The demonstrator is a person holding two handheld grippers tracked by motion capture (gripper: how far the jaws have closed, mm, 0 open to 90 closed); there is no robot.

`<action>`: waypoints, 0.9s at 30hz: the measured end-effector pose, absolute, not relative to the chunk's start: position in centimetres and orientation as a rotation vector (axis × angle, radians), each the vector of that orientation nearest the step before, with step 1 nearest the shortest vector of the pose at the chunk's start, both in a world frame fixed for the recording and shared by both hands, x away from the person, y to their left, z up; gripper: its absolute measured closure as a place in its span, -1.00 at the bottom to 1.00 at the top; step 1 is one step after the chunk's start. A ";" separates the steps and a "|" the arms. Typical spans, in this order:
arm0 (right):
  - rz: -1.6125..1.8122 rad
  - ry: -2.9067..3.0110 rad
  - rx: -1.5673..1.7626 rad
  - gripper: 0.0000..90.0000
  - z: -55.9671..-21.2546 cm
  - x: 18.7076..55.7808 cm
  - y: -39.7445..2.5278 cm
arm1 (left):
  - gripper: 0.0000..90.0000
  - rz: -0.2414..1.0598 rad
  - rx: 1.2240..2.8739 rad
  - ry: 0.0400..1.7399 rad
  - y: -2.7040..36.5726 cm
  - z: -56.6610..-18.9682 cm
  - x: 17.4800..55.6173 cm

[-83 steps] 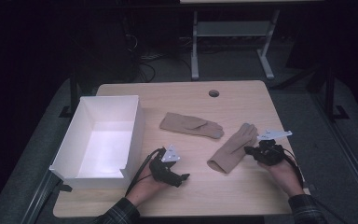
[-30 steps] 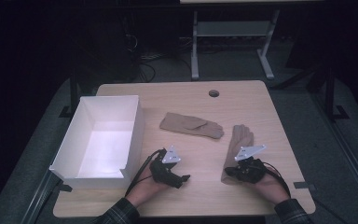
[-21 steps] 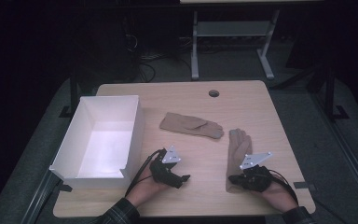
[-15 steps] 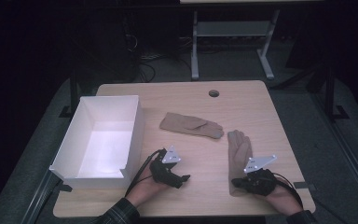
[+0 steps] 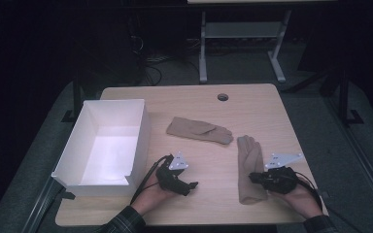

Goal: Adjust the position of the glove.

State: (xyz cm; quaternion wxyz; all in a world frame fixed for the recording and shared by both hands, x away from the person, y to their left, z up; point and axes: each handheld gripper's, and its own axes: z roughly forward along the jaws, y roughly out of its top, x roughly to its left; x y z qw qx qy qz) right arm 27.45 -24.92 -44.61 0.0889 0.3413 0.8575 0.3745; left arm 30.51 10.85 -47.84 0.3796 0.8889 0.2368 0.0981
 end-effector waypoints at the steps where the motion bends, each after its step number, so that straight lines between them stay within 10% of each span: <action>1: 1.105 2.504 1.055 0.64 -44.7 27.9 -25.8 | -0.72 0.250 2.270 0.605 10.9 -47.8 30.5; 13: 0.995 2.265 1.250 -0.13 -46.5 30.5 -28.9 | -0.72 0.250 2.276 0.601 10.9 -47.8 30.5; 27: 0.962 2.143 1.400 -0.54 -48.2 31.4 -29.9 | -0.64 0.247 2.294 0.614 10.8 -47.6 30.7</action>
